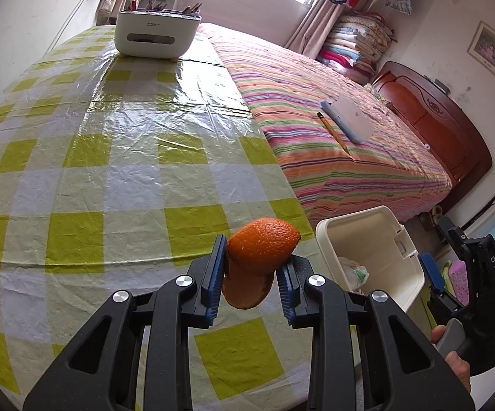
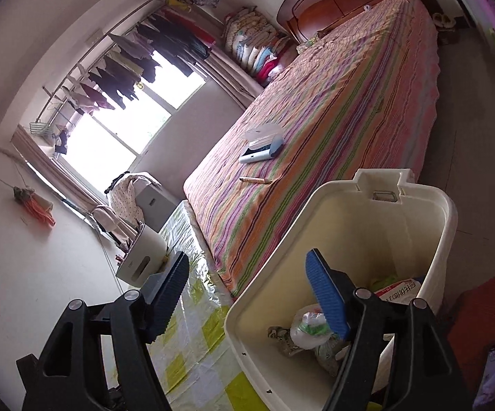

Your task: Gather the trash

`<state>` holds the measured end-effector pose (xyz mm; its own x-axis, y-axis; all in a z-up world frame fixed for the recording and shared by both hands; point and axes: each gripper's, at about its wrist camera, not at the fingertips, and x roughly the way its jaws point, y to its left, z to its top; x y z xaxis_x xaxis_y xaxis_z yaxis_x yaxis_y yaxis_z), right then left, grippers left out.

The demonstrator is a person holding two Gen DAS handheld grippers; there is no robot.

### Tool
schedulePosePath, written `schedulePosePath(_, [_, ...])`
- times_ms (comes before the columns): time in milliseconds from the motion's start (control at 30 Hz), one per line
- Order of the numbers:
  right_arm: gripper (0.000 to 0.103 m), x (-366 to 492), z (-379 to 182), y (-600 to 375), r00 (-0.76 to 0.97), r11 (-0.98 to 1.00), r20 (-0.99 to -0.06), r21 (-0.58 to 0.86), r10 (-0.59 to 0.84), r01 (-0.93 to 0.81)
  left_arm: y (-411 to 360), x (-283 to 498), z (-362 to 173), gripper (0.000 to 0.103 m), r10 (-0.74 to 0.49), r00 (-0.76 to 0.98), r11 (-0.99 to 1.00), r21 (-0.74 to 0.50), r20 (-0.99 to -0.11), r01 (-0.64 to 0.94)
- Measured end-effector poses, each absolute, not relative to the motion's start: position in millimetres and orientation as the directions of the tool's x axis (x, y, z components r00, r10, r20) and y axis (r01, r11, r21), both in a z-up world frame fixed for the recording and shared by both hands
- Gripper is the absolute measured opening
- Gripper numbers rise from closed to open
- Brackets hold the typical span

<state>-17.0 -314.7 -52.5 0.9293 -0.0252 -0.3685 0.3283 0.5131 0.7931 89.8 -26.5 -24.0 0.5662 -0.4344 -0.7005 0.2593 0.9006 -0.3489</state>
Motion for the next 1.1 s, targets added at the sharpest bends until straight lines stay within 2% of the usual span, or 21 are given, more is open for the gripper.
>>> schedulePosePath(333, [0.069, -42, -64, -340, 0.957, 0.379, -0.286, 0.881, -0.050, 0.283, -120, 88, -25, 0.027, -0.509, 0.488, 0.848, -0.316, -0.709, 0.426])
schedulePosePath(600, [0.069, -76, -71, -350, 0.977, 0.317, -0.196, 0.924, -0.086, 0.213, -164, 93, -24, 0.030, -0.547, 0.467, 0.819, -0.329, -0.695, 0.470])
schedulePosePath(667, [0.069, -87, -72, -350, 0.983, 0.310, -0.159, 0.934, -0.090, 0.180, -172, 95, -23, 0.035, -0.559, 0.465, 0.811, -0.336, -0.687, 0.479])
schedulePosePath(700, [0.069, -93, -74, -350, 0.985, 0.305, -0.142, 0.938, -0.093, 0.164, -176, 96, -22, 0.045, -0.557, 0.469, 0.812, -0.333, -0.685, 0.479])
schedulePosePath(733, [0.069, -98, -74, -349, 0.986, 0.305, -0.133, 0.939, -0.098, 0.157, -178, 97, -22, 0.061, -0.551, 0.479, 0.817, -0.326, -0.683, 0.475])
schedulePosePath(800, [0.069, -107, -73, -345, 0.987, 0.319, -0.122, 0.936, -0.105, 0.149, -181, 97, -21, 0.076, -0.552, 0.497, 0.820, -0.327, -0.669, 0.470])
schedulePosePath(867, [0.069, -110, -69, -340, 0.987, 0.352, -0.122, 0.924, -0.105, 0.152, -177, 95, -20, 0.077, -0.542, 0.506, 0.828, -0.325, -0.671, 0.457])
schedulePosePath(933, [0.069, -114, -65, -336, 0.987, 0.398, -0.127, 0.904, -0.103, 0.158, -167, 92, -18, 0.083, -0.510, 0.514, 0.848, -0.304, -0.689, 0.434])
schedulePosePath(1100, [0.069, -119, -52, -317, 0.984, 0.538, -0.145, 0.823, -0.107, 0.180, -114, 68, -10, 0.086, -0.385, 0.602, 0.912, -0.188, -0.699, 0.365])
